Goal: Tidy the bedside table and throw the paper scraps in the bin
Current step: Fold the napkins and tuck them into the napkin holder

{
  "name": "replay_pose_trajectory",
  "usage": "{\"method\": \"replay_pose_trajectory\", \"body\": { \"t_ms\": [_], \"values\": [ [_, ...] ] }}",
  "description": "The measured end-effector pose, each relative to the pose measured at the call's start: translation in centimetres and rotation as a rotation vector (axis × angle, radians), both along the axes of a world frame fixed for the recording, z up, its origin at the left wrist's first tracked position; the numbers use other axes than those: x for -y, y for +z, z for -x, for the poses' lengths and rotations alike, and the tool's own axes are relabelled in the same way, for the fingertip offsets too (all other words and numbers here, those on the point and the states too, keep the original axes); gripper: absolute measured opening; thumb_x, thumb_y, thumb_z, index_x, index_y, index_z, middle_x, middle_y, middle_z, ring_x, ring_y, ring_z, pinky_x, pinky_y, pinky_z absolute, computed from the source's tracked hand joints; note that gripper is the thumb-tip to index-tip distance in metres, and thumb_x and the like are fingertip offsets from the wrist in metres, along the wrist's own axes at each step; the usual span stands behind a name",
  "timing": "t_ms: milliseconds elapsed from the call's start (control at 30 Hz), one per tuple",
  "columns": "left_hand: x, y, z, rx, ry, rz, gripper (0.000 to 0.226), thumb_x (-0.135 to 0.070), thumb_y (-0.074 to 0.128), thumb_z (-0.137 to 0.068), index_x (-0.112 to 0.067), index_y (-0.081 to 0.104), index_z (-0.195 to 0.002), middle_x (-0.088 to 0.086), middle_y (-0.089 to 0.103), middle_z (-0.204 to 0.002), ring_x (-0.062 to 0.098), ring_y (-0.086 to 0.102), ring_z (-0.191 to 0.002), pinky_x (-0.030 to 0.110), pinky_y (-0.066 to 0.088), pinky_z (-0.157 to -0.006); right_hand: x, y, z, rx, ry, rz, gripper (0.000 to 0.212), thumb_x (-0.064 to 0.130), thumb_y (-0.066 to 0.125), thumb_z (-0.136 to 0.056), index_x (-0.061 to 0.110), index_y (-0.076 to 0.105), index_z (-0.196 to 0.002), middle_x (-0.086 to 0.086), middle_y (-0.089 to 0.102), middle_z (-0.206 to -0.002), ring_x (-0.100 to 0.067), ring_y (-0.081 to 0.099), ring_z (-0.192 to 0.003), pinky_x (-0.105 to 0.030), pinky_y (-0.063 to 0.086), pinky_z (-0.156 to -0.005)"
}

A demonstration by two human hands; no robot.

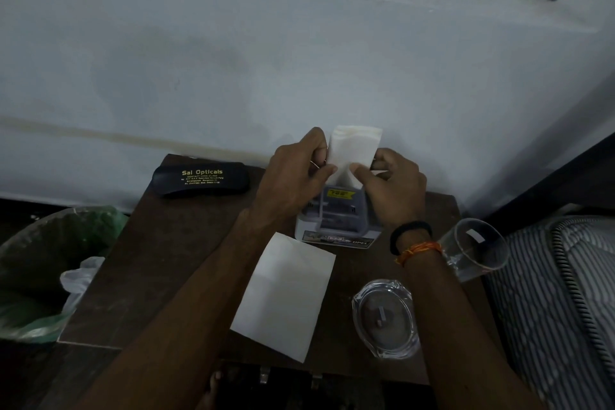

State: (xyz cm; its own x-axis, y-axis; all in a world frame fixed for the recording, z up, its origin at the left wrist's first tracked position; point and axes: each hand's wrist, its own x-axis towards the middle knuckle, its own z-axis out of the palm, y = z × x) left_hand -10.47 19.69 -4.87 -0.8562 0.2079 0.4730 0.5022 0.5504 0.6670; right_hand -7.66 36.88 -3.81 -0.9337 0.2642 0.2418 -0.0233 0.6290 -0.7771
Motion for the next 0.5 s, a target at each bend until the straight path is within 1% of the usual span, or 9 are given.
{"method": "replay_pose_trajectory", "body": {
  "t_ms": [67, 167, 233, 300, 367, 433, 500],
  "values": [
    [0.03, 0.0, -0.03, -0.001, -0.003, 0.003, 0.03, -0.023, 0.073, -0.086, -0.008, 0.047, -0.085, 0.001, 0.062, -0.075, 0.019, 0.064, -0.071, 0.035, 0.058, -0.067, 0.02, 0.09, 0.04, -0.031, -0.023, 0.021, 0.015, 0.028, 0.074, -0.084, 0.018, 0.073, -0.095, 0.01, 0.068, -0.086, 0.002, 0.061, -0.071, -0.013, 0.046, -0.066],
    [-0.02, -0.1, -0.1, 0.002, -0.003, 0.023, 0.03, -0.022, 0.073, -0.085, -0.008, 0.047, -0.083, -0.002, 0.06, -0.073, 0.017, 0.062, -0.069, 0.035, 0.057, -0.066, 0.01, -0.21, -0.03, -0.043, -0.038, -0.009, 0.011, 0.024, 0.075, -0.084, 0.013, 0.074, -0.086, 0.006, 0.069, -0.08, -0.009, 0.063, -0.072, -0.013, 0.045, -0.064],
    [-0.04, -0.42, -0.05, 0.028, -0.017, 0.047, 0.03, -0.021, 0.073, -0.085, -0.01, 0.046, -0.082, -0.001, 0.062, -0.074, 0.018, 0.063, -0.07, 0.039, 0.057, -0.067, -0.04, -0.58, -0.05, -0.029, -0.036, -0.04, 0.012, 0.021, 0.076, -0.083, 0.009, 0.074, -0.083, 0.001, 0.072, -0.079, -0.013, 0.065, -0.074, -0.017, 0.044, -0.063],
    [-0.05, -0.79, 0.02, 0.063, -0.032, 0.062, 0.03, -0.021, 0.073, -0.084, -0.013, 0.045, -0.082, 0.002, 0.065, -0.077, 0.021, 0.066, -0.074, 0.043, 0.057, -0.068, -0.13, -0.79, -0.06, -0.014, -0.041, -0.058, 0.012, 0.02, 0.077, -0.081, 0.008, 0.074, -0.081, -0.003, 0.073, -0.08, -0.016, 0.065, -0.075, -0.018, 0.042, -0.066],
    [-0.04, -0.9, 0.04, 0.083, -0.042, 0.052, 0.03, -0.02, 0.073, -0.084, -0.013, 0.044, -0.082, 0.002, 0.066, -0.08, 0.022, 0.068, -0.079, 0.043, 0.058, -0.068, -0.18, -0.74, -0.05, -0.014, -0.048, -0.047, 0.013, 0.02, 0.078, -0.08, 0.008, 0.075, -0.084, -0.005, 0.074, -0.083, -0.017, 0.065, -0.076, -0.02, 0.043, -0.068],
    [-0.01, -0.71, -0.01, 0.09, -0.044, 0.011, 0.031, -0.019, 0.075, -0.082, -0.01, 0.046, -0.083, -0.001, 0.067, -0.084, 0.019, 0.07, -0.086, 0.041, 0.06, -0.069, -0.07, -0.46, -0.1, -0.019, -0.056, -0.026, 0.016, 0.021, 0.077, -0.081, 0.009, 0.075, -0.091, -0.003, 0.073, -0.086, -0.015, 0.063, -0.076, -0.021, 0.045, -0.07],
    [0.04, -0.52, -0.01, 0.084, -0.037, -0.02, 0.031, -0.017, 0.076, -0.082, -0.009, 0.047, -0.084, -0.002, 0.067, -0.083, 0.018, 0.07, -0.087, 0.039, 0.06, -0.068, 0.03, -0.24, -0.1, -0.03, -0.06, -0.017, 0.019, 0.021, 0.077, -0.081, 0.009, 0.075, -0.095, -0.005, 0.073, -0.085, -0.015, 0.063, -0.076, -0.021, 0.046, -0.071]
  ]
}}
